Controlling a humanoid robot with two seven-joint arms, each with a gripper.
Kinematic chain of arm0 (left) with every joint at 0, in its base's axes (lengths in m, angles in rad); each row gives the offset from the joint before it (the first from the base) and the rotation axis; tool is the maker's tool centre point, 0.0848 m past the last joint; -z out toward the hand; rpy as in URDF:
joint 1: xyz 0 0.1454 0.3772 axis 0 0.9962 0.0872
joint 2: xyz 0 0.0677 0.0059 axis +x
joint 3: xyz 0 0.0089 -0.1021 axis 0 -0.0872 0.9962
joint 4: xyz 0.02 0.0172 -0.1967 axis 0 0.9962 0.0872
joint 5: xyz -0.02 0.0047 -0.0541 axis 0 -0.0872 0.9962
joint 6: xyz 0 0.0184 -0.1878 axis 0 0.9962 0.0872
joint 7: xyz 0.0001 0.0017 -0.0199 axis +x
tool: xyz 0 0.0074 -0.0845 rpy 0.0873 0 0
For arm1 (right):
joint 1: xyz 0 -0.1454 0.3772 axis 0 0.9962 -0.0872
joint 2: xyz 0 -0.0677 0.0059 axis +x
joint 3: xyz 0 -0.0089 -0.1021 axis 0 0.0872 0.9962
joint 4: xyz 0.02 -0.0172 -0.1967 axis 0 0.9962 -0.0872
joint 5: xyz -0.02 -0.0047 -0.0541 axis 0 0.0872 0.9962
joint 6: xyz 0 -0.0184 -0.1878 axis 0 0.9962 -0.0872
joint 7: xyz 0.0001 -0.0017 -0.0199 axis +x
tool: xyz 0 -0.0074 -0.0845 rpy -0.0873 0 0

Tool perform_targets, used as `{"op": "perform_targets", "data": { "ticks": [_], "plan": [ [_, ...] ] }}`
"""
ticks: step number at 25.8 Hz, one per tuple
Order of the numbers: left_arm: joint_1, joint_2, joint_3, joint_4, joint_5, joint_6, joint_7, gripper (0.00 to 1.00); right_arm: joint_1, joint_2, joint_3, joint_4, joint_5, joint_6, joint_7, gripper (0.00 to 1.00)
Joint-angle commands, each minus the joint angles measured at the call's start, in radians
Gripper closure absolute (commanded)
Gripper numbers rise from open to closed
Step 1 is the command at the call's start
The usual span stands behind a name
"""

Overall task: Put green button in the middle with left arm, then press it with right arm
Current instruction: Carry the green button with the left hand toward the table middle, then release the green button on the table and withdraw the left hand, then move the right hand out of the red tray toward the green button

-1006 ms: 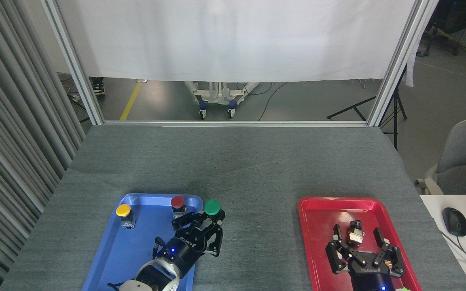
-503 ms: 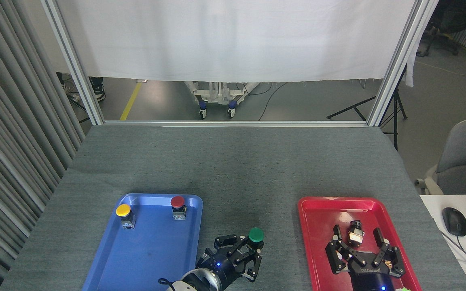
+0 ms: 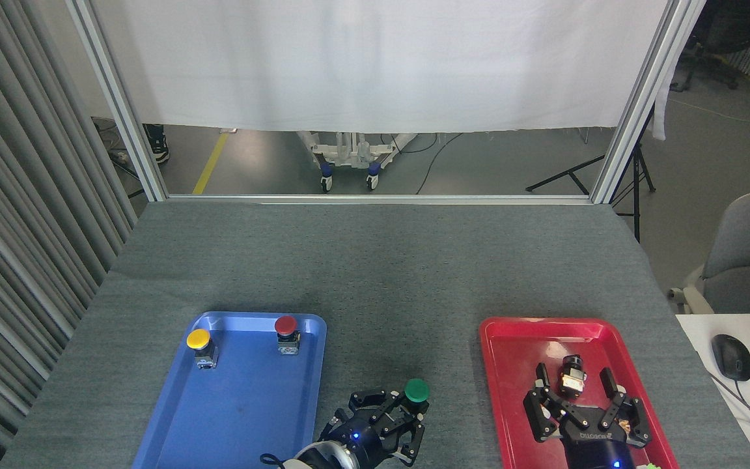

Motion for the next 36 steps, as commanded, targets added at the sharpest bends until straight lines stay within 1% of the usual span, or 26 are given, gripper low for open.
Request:
{"op": "perform_targets", "data": {
  "ticks": [1,6,8,10,12,15,16,18,19,22,26,28,36],
  "plan": [
    [0.002,-0.005,-0.001,-0.006,0.006,0.004,0.001,0.00,0.000,0.000,0.000,-0.001,0.000,0.000,0.000,0.00],
    [0.020,-0.003,-0.003,-0.051,0.003,0.004,0.001,0.00,0.000,0.001,0.000,0.000,0.000,0.000,0.000,0.00],
    [0.043,-0.002,-0.001,-0.109,0.001,0.004,-0.005,0.00,0.001,0.001,0.000,-0.001,0.000,0.000,0.000,0.00],
    [0.081,0.010,0.000,-0.212,0.001,0.018,-0.013,0.00,0.001,0.003,0.000,0.000,0.002,0.000,0.000,0.00],
    [0.140,0.032,0.010,-0.328,0.003,0.085,-0.016,0.00,0.001,0.003,0.000,0.000,0.002,-0.002,0.000,0.00],
    [0.216,0.112,0.031,-0.508,0.010,0.250,-0.019,0.01,0.001,0.004,0.000,0.000,0.003,-0.002,0.000,0.00],
    [0.247,0.128,0.045,-0.559,0.012,0.299,-0.020,0.01,0.001,0.004,0.000,0.000,0.003,-0.002,0.000,0.00],
    [0.319,0.156,0.111,-0.643,0.013,0.394,-0.017,0.00,0.001,0.007,0.000,0.000,0.005,-0.002,0.000,0.00],
    [0.351,0.162,0.158,-0.674,0.015,0.420,-0.016,0.00,0.001,0.010,0.000,0.000,0.005,-0.002,0.000,0.00],
    [0.413,0.164,0.306,-0.700,0.016,0.428,-0.002,0.00,0.001,0.010,0.000,0.000,0.005,-0.002,0.000,0.00],
    [0.474,0.175,0.428,-0.700,0.016,0.428,0.004,0.00,0.001,0.010,0.002,0.000,0.005,-0.002,0.000,0.00],
    [0.479,0.182,0.451,-0.698,0.016,0.428,0.009,0.01,0.001,0.013,0.002,0.002,0.005,-0.002,0.000,0.00],
    [0.477,0.184,0.458,-0.698,0.023,0.423,0.001,0.00,0.000,0.012,0.002,0.002,0.006,-0.003,0.000,0.00]
  ]
}}
